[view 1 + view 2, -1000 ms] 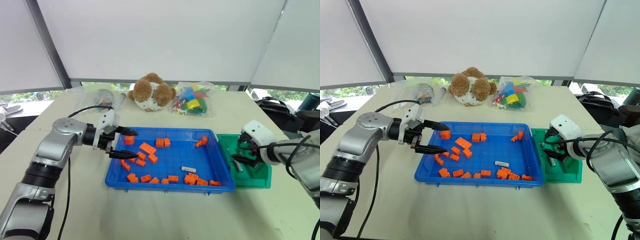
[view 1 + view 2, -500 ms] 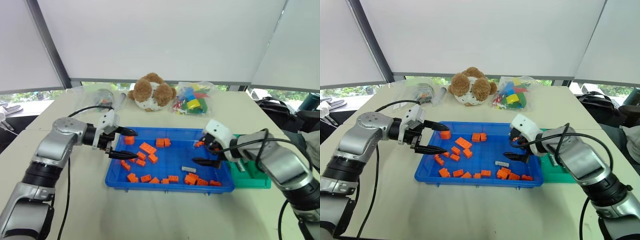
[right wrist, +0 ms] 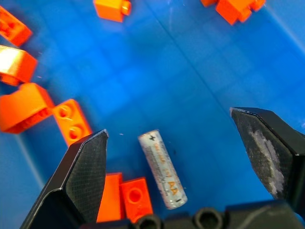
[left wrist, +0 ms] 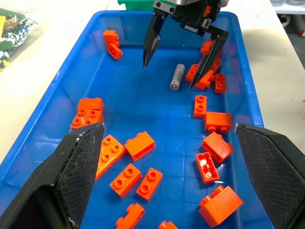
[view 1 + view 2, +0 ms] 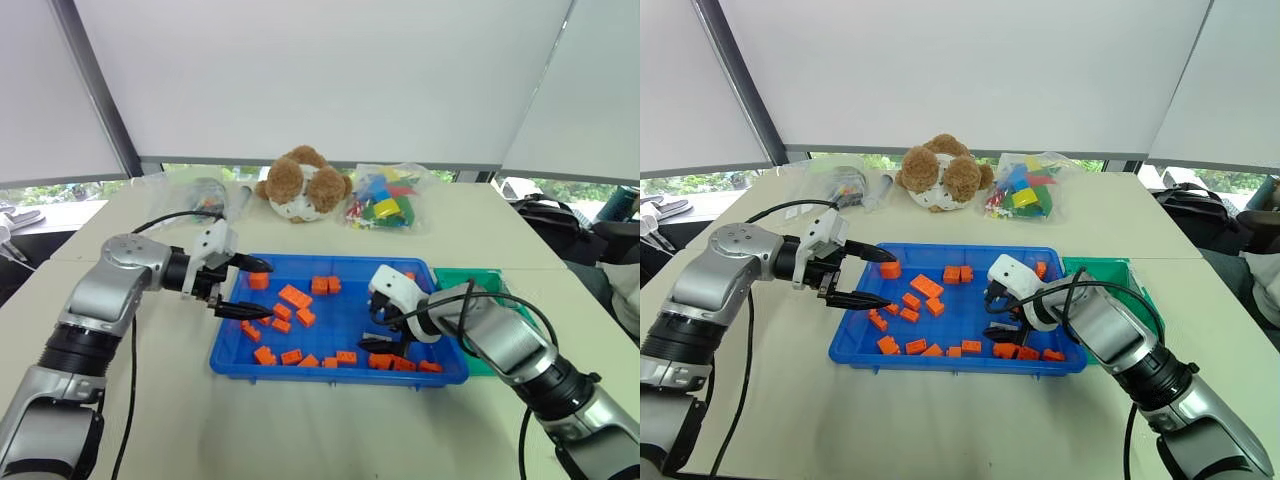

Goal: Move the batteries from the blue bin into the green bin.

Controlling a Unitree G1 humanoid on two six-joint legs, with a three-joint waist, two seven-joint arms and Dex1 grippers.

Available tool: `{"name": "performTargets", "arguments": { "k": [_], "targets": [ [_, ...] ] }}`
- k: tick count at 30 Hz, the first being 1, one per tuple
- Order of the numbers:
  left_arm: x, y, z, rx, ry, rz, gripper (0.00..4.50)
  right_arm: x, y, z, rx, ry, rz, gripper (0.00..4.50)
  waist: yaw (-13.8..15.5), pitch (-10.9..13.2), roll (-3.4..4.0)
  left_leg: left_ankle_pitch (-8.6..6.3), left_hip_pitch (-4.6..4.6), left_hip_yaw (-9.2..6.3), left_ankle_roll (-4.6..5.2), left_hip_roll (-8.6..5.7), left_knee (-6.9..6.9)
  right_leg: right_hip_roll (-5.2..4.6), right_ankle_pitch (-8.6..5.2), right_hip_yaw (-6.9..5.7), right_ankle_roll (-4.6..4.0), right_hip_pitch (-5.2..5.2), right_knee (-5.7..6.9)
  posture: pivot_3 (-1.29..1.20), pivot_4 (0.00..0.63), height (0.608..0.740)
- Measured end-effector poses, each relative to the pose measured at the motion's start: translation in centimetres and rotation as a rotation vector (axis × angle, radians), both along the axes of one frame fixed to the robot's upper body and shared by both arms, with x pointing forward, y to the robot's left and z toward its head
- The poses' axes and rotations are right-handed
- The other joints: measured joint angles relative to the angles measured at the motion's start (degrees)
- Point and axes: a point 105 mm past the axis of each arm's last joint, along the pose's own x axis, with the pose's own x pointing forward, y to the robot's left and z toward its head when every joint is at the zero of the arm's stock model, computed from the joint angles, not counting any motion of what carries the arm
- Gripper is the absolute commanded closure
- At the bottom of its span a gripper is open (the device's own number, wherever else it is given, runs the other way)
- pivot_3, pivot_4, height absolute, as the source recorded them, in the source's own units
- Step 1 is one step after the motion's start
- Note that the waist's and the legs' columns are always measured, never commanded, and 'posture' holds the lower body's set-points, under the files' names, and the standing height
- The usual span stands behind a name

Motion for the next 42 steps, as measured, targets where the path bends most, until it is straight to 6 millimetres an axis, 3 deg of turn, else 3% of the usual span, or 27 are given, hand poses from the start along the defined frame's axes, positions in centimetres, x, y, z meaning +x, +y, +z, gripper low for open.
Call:
{"name": "performTargets", "arguments": {
  "k": [6,7,10,16,17,20,22,25,27,29,32,37,42],
  "targets": [
    [0.0,-0.1,0.0,0.0,-0.004,0.003,0.0,0.1,-0.3,-0.6,-0.014,0.023,0.006,0.04,-0.1,0.0,0.0,0.0,0.0,0.0,0.0,0.0,0.0,0.01,0.0,0.0,0.0,0.0,0.0,0.0,0.15,0.733],
    [0.0,0.0,0.0,0.0,-0.004,0.004,0.0,0.2,-0.4,-0.8,-0.018,0.026,0.004,0.27,-0.1,0.0,0.0,0.0,0.0,0.0,0.0,0.0,0.0,0.01,0.0,0.0,0.0,0.0,0.0,0.0,0.15,0.733],
    [0.0,0.0,0.0,-0.001,-0.005,0.006,0.0,0.4,-0.9,-1.3,-0.034,0.041,-0.017,1.34,-0.1,0.0,0.0,0.0,0.0,0.0,0.0,0.0,0.0,0.01,0.0,0.0,0.0,0.0,0.0,0.0,0.15,0.733],
    [0.0,0.0,0.0,-0.002,-0.006,0.008,0.0,0.7,-1.2,-1.4,-0.041,0.042,-0.03,4.41,-0.1,0.0,0.0,0.0,0.01,0.0,0.0,0.0,0.0,0.01,0.0,0.0,0.0,0.0,0.0,0.0,0.15,0.733],
    [0.0,0.0,0.0,-0.002,-0.006,0.008,0.0,0.8,-1.3,-1.4,-0.045,0.038,-0.033,4.46,-0.1,0.0,0.0,0.0,0.01,0.0,0.0,0.0,0.0,0.0,0.0,0.0,0.0,0.0,0.0,0.0,0.15,0.733],
    [0.1,0.0,0.0,-0.002,-0.006,0.009,0.0,0.9,-1.3,-1.2,-0.041,0.035,-0.039,4.46,-0.1,0.0,0.0,0.0,0.01,0.0,0.0,0.0,0.0,0.01,0.0,0.0,0.0,0.0,0.0,0.0,0.15,0.733],
    [0.1,0.0,0.0,-0.003,-0.007,0.012,0.0,1.3,-1.5,0.0,-0.008,0.003,-0.062,4.46,-0.1,0.0,0.0,0.0,0.0,0.0,0.0,0.0,0.0,0.0,0.0,0.0,0.0,0.0,0.0,0.0,0.15,0.733],
    [0.1,-0.1,0.0,-0.004,-0.011,0.01,0.0,2.6,-2.5,4.9,0.043,-0.159,-0.119,4.46,0.0,0.0,0.01,0.0,0.0,0.01,0.0,0.0,-0.01,0.0,0.0,0.0,0.0,-0.02,0.0,0.0,0.15,0.733],
    [0.0,-0.2,0.0,-0.002,-0.012,0.009,0.0,2.8,-5.1,8.9,0.041,-0.286,-0.193,4.46,0.4,0.0,0.01,0.0,-0.01,-0.02,0.0,0.0,-0.02,-0.03,0.0,-0.05,0.0,0.0,-0.01,0.0,0.15,0.733],
    [-0.1,0.0,-0.2,-0.002,-0.005,0.013,0.0,2.4,-7.9,10.9,0.0,-0.355,-0.264,4.46,0.6,0.0,0.01,-0.02,-0.02,0.01,0.03,-0.01,-0.03,-0.05,0.0,-0.05,0.0,0.03,-0.05,0.0,0.15,0.733],
    [0.0,0.0,-0.3,-0.004,0.007,0.018,0.0,1.5,-11.5,10.4,-0.093,-0.338,-0.335,4.46,0.6,0.0,-0.01,-0.03,-0.01,0.02,0.04,-0.02,-0.02,-0.03,0.0,-0.02,0.0,0.03,-0.08,0.0,0.15,0.733],
    [-0.1,-0.1,-0.3,-0.014,0.016,0.015,0.0,-0.1,-14.9,7.7,-0.188,-0.248,-0.39,4.46,-0.1,0.0,0.0,-0.02,0.01,0.03,0.04,-0.01,-0.02,-0.02,0.0,0.01,0.0,0.02,-0.05,0.0,0.15,0.733],
    [-0.2,-0.2,-0.3,-0.028,0.039,0.009,0.0,-1.3,-16.2,6.8,-0.182,-0.204,-0.411,2.14,-0.3,0.0,0.0,-0.02,0.04,0.02,0.04,0.01,-0.02,0.02,0.0,0.03,0.0,0.01,-0.01,0.0,0.15,0.733]
  ]
}}
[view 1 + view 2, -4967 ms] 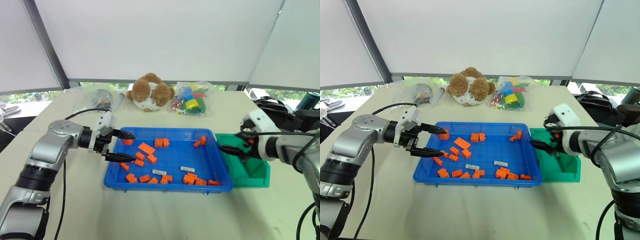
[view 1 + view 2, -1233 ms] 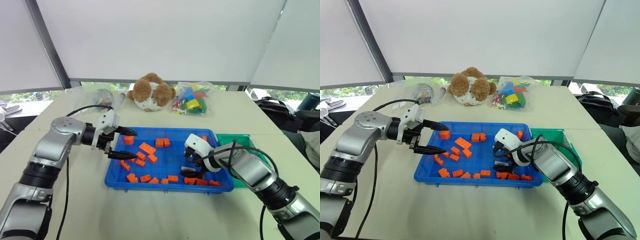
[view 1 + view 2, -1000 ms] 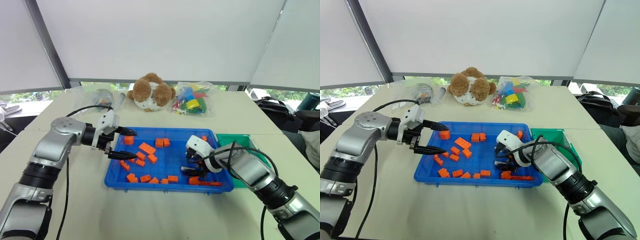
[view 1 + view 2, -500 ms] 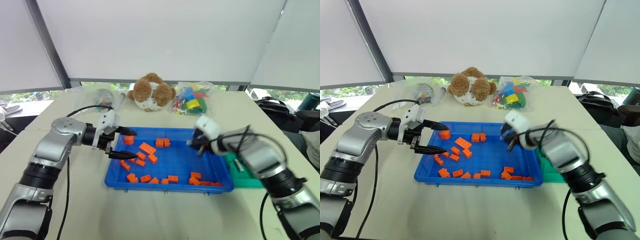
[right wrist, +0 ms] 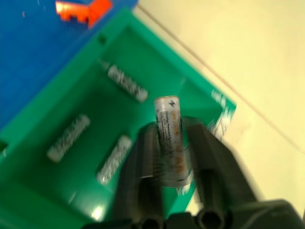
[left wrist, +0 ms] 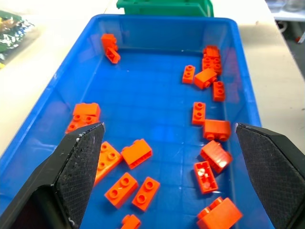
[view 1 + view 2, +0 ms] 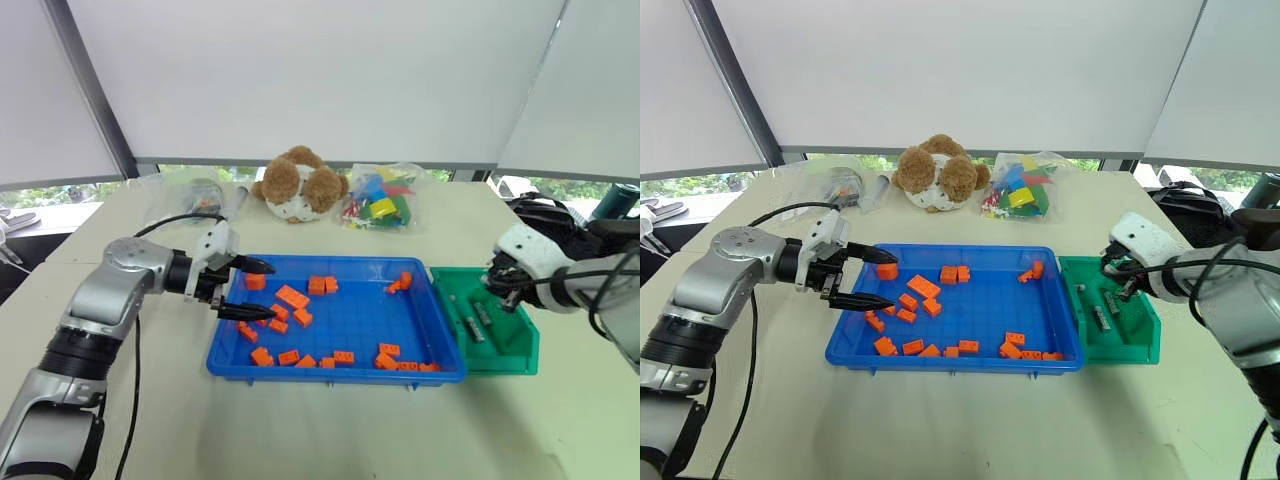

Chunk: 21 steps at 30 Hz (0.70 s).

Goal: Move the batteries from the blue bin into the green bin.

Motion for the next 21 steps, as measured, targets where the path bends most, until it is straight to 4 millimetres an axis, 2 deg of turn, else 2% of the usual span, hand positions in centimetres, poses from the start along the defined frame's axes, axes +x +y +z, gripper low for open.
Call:
{"name": "performTargets", "arguments": {
  "k": [4,10,16,21],
  "targets": [
    [0.0,0.0,0.0,-0.003,0.017,0.001,0.0,-0.2,0.2,-0.2,0.025,0.01,0.011,0.03,0.2,0.0,0.0,0.0,-0.01,0.01,0.0,-0.01,0.01,-0.01,0.0,0.0,0.0,0.0,0.0,0.0,0.15,0.733],
    [-0.1,-0.1,0.2,-0.018,0.039,-0.003,0.0,-0.2,1.1,1.9,0.088,-0.044,0.061,0.03,0.3,0.0,0.0,0.0,-0.01,0.01,0.0,-0.01,0.02,-0.02,0.0,0.0,0.0,0.01,0.0,0.0,0.15,0.733],
    [-0.2,0.2,0.3,-0.022,0.065,0.005,0.0,-2.5,5.4,4.9,0.259,-0.067,0.313,0.03,0.3,0.0,0.0,0.0,-0.01,-0.02,0.0,-0.01,0.01,-0.02,0.0,-0.01,0.0,0.02,0.0,0.0,0.15,0.733],
    [-0.4,0.8,0.7,-0.011,0.059,0.015,0.0,-3.9,7.1,4.7,0.292,-0.023,0.401,0.03,0.3,0.0,0.0,0.0,-0.01,-0.02,0.0,-0.01,0.02,-0.02,0.0,-0.01,0.0,0.02,0.0,0.0,0.15,0.733]
  ]
}}
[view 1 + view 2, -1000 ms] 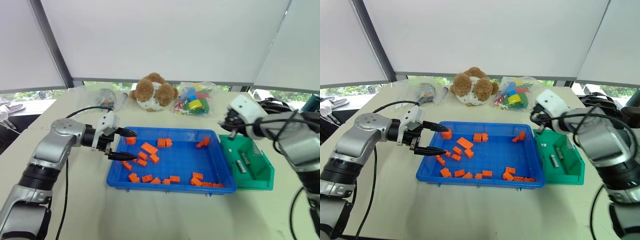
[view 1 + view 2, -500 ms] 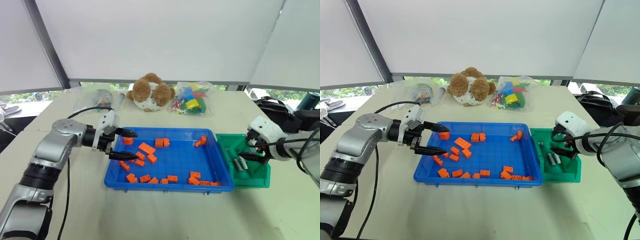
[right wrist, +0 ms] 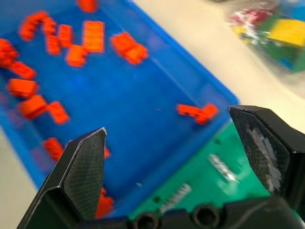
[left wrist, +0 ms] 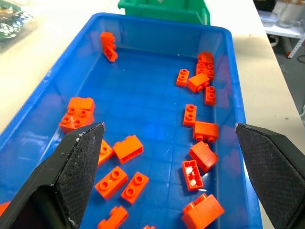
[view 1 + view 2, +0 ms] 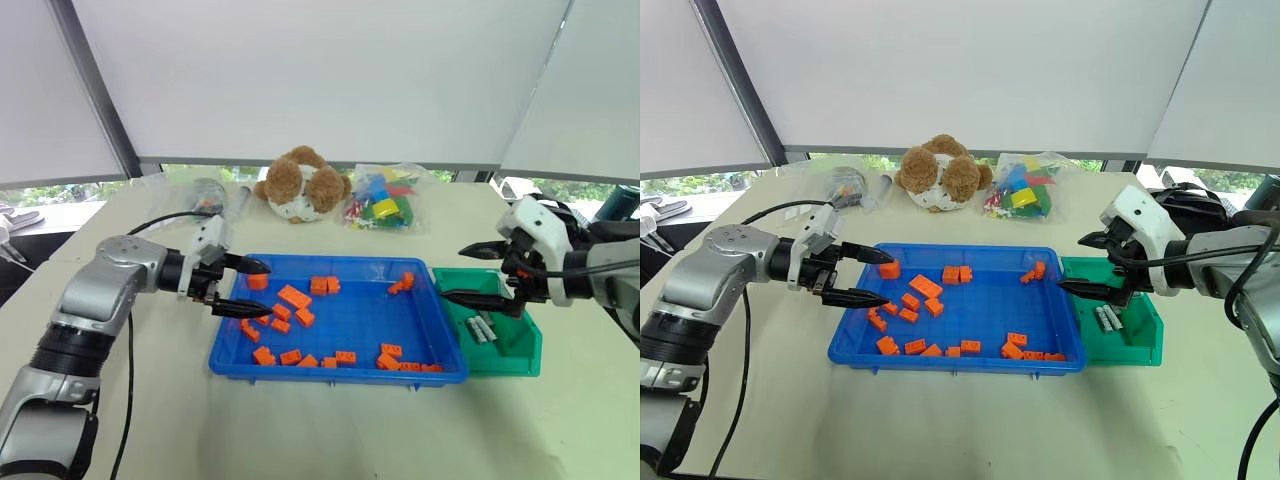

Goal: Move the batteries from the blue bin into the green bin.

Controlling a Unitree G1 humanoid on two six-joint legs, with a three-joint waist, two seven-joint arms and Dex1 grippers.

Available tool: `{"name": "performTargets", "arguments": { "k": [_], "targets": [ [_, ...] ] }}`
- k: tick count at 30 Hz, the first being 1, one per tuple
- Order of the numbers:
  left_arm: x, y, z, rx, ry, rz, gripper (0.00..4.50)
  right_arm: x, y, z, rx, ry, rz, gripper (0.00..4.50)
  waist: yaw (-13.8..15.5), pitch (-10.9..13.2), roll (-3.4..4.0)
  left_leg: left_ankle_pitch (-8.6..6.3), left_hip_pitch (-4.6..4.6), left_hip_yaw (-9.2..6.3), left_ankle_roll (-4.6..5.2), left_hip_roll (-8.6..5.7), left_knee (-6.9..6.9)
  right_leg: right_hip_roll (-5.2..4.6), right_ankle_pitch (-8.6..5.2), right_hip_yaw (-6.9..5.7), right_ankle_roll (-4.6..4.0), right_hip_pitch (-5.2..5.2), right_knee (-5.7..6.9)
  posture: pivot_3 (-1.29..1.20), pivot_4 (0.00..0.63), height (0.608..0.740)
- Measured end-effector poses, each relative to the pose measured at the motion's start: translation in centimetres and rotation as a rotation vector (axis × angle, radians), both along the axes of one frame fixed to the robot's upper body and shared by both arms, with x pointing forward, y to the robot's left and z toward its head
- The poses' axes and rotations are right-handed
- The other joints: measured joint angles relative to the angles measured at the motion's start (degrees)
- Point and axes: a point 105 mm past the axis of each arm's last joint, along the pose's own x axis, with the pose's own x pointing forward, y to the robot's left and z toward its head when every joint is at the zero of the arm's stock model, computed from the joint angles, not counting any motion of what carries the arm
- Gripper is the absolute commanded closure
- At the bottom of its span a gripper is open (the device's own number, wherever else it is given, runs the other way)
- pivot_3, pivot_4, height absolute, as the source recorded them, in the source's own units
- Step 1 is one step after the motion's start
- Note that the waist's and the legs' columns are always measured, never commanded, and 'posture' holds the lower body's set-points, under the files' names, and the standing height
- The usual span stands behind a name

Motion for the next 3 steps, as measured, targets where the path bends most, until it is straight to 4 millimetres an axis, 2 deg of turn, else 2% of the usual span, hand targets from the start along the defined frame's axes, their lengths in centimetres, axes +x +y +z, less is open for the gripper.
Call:
{"name": "performTargets", "arguments": {
  "k": [3],
  "targets": [
    [-0.07,0.17,0.07,0.0,0.003,0.003,0.0,-0.33,0.37,-0.69,-0.003,0.024,0.015,0.03,0.0,0.0,0.0,0.0,0.0,0.01,0.0,0.0,0.01,-0.01,0.0,0.0,0.0,0.01,0.0,0.0,0.15,0.733]
  ]
}}
